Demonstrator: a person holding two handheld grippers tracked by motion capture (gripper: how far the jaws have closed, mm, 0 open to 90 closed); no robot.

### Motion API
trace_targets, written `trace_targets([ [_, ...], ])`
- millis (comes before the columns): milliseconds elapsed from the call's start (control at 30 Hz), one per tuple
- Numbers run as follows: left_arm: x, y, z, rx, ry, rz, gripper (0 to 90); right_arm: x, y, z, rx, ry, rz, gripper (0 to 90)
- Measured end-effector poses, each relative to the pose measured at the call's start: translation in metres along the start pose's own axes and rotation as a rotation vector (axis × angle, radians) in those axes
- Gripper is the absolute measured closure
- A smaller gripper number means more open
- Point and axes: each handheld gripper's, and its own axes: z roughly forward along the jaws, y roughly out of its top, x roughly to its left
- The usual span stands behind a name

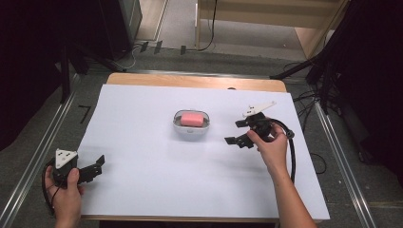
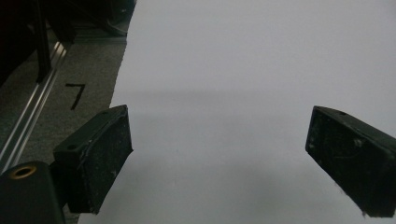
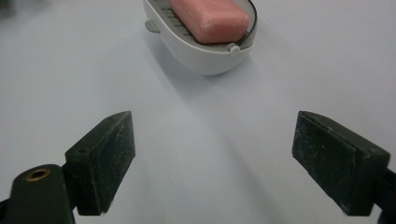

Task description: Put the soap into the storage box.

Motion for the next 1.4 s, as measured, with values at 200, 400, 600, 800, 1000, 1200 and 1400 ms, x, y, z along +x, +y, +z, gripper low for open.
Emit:
trace_targets([
  [200, 0.000, 0.000, 0.000, 0.000, 0.002, 0.001, 7.6, -0.002, -0.022, -0.010, -0.030, -0.029, 0.040, 14.7],
  [400, 0.000, 0.000, 0.000, -0.002, 0.003, 0.002, 7.6, -0.003, -0.037, -0.021, -0.065, -0.083, 0.050, 14.5],
  [600, 0.000, 0.000, 0.000, -0.001, 0.003, 0.002, 7.7, -0.006, -0.054, -0.033, -0.091, -0.122, 0.082, 14.6],
  [800, 0.000, 0.000, 0.000, -0.004, 0.004, 0.004, 7.7, -0.007, -0.074, -0.043, -0.113, -0.154, 0.113, 14.2],
  [1000, -0.001, 0.000, 0.000, -0.004, 0.006, 0.004, 7.6, -0.006, -0.094, -0.054, -0.129, -0.187, 0.141, 14.1],
  [1200, -0.001, 0.000, 0.000, -0.004, 0.009, 0.006, 7.6, -0.006, -0.113, -0.066, -0.147, -0.198, 0.174, 14.2],
  [1400, -0.001, 0.000, -0.001, -0.005, 0.010, 0.006, 7.6, -0.001, -0.131, -0.077, -0.159, -0.218, 0.196, 14.1],
])
